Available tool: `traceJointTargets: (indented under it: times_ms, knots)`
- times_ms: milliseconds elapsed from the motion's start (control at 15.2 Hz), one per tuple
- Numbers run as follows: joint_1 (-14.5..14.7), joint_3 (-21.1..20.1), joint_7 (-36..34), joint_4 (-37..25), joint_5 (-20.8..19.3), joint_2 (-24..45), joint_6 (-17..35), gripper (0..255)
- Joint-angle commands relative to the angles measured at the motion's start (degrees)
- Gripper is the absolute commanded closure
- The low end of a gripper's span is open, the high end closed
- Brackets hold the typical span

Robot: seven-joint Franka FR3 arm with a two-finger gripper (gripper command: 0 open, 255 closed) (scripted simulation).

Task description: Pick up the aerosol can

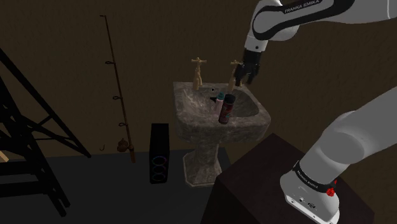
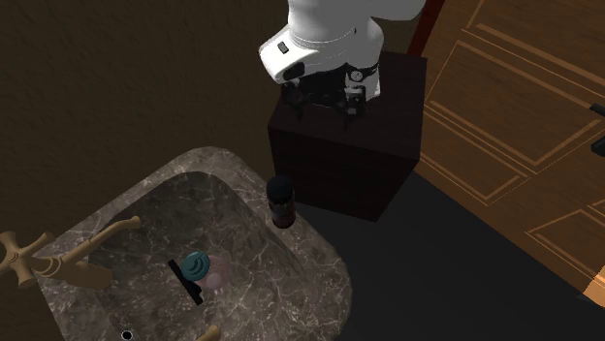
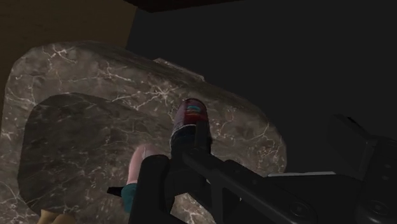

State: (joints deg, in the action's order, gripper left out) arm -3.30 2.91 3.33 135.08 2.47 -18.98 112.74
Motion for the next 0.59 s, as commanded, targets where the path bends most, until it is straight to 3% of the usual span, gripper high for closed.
traceJointTargets:
  times_ms: [0,528]
  knots:
    - [-0.5,1.1,1.1,-1.4,0.7,4.5,2.8,0]
    - [-2.3,4.2,5.4,-10.3,6.0,22.0,9.9,0]
